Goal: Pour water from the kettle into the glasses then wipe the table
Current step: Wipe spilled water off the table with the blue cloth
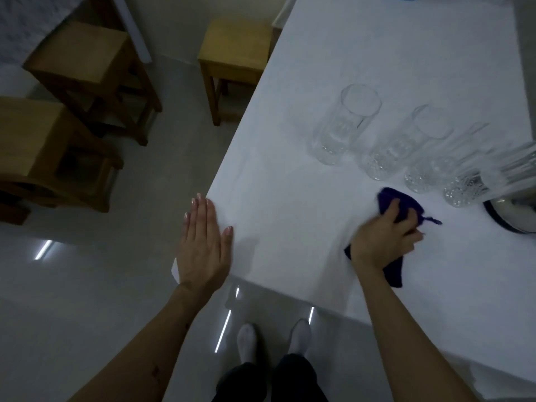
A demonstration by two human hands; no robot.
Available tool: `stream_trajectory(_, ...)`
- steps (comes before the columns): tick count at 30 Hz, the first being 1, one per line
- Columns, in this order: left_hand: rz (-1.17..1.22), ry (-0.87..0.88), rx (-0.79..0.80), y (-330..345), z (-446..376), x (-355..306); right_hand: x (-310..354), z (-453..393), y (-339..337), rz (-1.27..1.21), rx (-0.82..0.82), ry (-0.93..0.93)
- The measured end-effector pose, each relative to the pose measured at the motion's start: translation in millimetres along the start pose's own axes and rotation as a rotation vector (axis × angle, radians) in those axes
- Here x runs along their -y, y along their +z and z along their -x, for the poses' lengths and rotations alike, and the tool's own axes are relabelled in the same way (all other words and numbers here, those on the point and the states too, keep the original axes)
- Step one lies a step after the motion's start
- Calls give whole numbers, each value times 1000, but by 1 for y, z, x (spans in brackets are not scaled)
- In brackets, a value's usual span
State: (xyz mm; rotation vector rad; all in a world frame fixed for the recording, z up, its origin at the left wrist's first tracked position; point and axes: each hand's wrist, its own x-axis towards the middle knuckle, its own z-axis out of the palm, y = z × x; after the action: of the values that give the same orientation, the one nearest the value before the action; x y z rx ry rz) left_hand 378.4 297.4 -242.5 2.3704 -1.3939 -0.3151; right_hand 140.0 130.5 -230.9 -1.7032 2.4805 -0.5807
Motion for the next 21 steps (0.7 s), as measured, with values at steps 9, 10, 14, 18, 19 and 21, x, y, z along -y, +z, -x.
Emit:
stream_trajectory(9,-8,-11,-1,-1,0,0,125,66,25,-60,236,-599)
stream_trajectory(10,-5,-12,3,-2,0,0,130,67,25,-65,283,-724)
stream_trajectory(14,19,-4,11,-3,-1,2,120,76,18,-106,402,-1126)
stream_trajectory(18,15,10,18,-4,0,3,61,91,-1,-163,470,-1347)
stream_trajectory(19,18,12,15,-5,0,3,42,91,-6,-168,478,-1402)
stream_trajectory(21,23,10,8,-6,1,2,4,82,-15,-173,482,-1502)
